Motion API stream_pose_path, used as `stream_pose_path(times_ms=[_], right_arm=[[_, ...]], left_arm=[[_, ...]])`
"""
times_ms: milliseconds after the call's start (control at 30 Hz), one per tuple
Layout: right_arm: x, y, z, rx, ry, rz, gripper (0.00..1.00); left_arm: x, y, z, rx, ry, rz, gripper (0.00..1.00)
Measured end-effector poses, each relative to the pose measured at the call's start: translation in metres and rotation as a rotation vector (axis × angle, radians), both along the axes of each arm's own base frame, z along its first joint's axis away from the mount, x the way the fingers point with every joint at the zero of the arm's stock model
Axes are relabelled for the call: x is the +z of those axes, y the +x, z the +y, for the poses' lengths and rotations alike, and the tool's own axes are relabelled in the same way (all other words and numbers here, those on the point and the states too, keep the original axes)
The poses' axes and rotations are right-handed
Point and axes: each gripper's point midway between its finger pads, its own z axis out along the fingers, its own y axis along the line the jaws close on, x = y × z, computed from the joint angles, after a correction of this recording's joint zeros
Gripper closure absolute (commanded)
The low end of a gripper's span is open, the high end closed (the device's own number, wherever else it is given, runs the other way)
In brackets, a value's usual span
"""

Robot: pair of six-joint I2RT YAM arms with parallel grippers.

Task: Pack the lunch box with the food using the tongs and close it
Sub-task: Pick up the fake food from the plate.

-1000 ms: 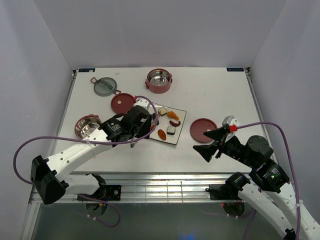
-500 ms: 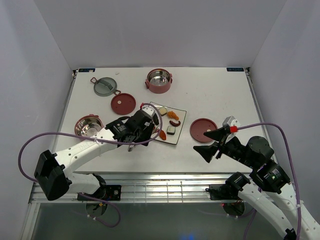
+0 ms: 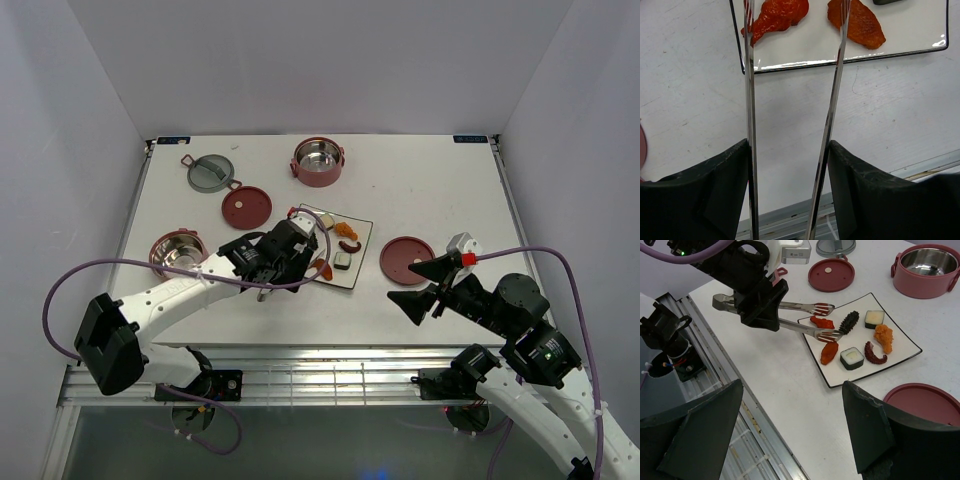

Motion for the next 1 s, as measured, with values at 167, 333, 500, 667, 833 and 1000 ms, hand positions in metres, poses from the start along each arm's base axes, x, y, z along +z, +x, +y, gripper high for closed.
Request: stream_pose_path(times_ms=[167, 333, 500, 667, 833, 1000], right_arm=[[0.000, 0.000, 0.000, 0.001, 0.000, 0.000, 0.15], [0.000, 0.000, 0.000, -0.005, 0.000, -0.002, 0.15], [0.001, -0.001, 0.000, -0.003, 0.002, -0.005, 0.15], [0.001, 0.000, -0.001, -0.006, 0.000, -0.007, 0.15], [0.001, 0.000, -0.001, -0.010, 0.000, -0.007, 0.15], [0.001, 0.001, -0.002, -0.017, -0.001, -0.008, 0.14]], left_arm=[[-0.005, 0.003, 0.003, 0.004, 0.015, 0.010, 0.29], [-0.005, 0.009, 0.010, 0.032, 0.013, 0.012, 0.29], [-0.005, 0.014, 0.015, 0.051, 0.004, 0.018, 0.29], [-0.005, 0.012, 0.011, 0.038, -0.012, 0.029, 0.30], [-0.006, 0.010, 0.009, 0.025, -0.023, 0.043, 0.31], [-0.008, 0.005, 0.007, 0.011, -0.031, 0.068, 0.31]])
